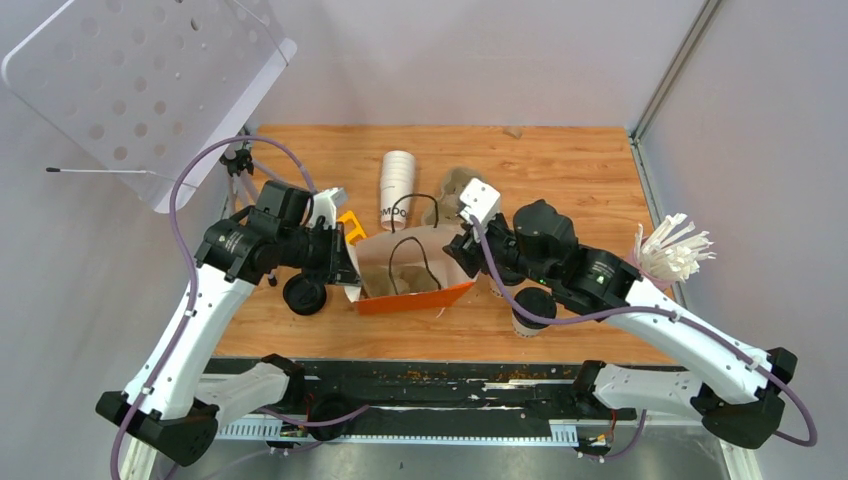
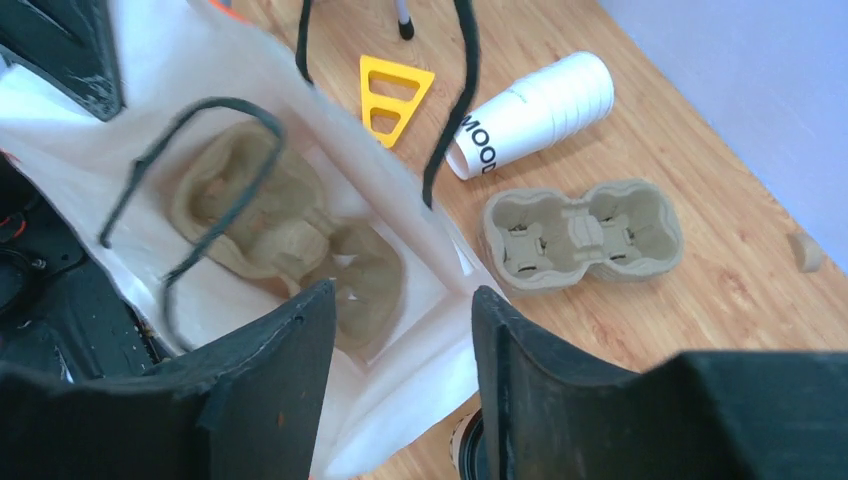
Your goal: Pack the takeout coffee
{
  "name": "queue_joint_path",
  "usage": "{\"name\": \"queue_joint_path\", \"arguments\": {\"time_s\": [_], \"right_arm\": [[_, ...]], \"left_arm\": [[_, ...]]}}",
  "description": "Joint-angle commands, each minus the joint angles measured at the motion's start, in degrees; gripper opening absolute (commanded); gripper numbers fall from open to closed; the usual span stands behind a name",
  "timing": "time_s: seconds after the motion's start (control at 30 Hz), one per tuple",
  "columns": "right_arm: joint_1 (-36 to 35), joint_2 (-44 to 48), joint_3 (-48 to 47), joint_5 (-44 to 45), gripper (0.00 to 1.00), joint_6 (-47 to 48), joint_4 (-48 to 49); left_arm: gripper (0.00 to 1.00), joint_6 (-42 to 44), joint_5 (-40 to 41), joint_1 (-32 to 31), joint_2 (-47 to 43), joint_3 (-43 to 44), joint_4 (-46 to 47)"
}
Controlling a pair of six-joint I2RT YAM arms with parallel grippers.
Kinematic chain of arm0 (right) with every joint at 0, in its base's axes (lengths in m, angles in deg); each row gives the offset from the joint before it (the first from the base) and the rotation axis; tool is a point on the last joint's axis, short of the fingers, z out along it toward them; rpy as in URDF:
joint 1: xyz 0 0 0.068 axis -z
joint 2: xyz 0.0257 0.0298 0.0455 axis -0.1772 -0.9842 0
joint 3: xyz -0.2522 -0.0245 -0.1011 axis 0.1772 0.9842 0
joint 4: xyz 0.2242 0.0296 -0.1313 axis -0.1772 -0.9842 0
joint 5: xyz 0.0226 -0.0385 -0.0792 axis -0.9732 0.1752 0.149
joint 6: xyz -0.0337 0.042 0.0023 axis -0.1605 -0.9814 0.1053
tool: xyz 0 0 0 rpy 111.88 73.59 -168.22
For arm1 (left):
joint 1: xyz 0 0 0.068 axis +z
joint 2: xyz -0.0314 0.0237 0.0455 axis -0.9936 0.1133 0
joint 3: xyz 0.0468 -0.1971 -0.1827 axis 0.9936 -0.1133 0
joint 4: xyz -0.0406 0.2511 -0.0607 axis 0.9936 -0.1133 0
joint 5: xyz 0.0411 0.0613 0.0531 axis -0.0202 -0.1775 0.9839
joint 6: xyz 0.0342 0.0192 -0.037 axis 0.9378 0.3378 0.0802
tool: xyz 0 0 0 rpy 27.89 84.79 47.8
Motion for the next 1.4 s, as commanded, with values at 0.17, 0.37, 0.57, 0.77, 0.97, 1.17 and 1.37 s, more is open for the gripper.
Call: {"name": "queue_joint_path", "arguments": {"time_s": [0.17,0.37,0.57,0.77,0.97,1.17,1.37], "right_arm": [[0.07,6.31,-5.22,-2.84,0.39,-8.29,-3.20],[-0.30,2.55,-6.25,-10.63,0.25,-4.01,-3.95],[-2.57,6.18,-3.19,-11.85,0.25,-3.81,-2.23],[-4.55,9.18,-1.97,-12.24,0.25,-2.75,-6.34],[-8.94,11.32,1.96,-10.94,0.24,-2.96,-6.85],[-12.13,8.40,3.38,-7.47,0.24,-1.87,-4.15],[-12.94,4.02,4.53,0.01,0.24,0.68,-1.01]], "left_arm": [[0.02,3.91,-2.74,-0.21,-4.06,-3.34,11.00],[0.03,7.80,-3.29,-0.21,-4.09,-3.63,12.97],[0.03,8.53,-2.00,-0.21,-3.20,-3.48,12.88],[0.03,6.40,-1.07,-0.21,-4.08,-4.10,13.72],[0.03,5.62,-0.78,-0.21,-3.73,-3.86,13.71],[0.03,4.33,-0.88,-0.21,-4.25,-4.42,14.04],[0.02,3.70,-0.71,-0.29,-4.49,-4.68,14.08]]}}
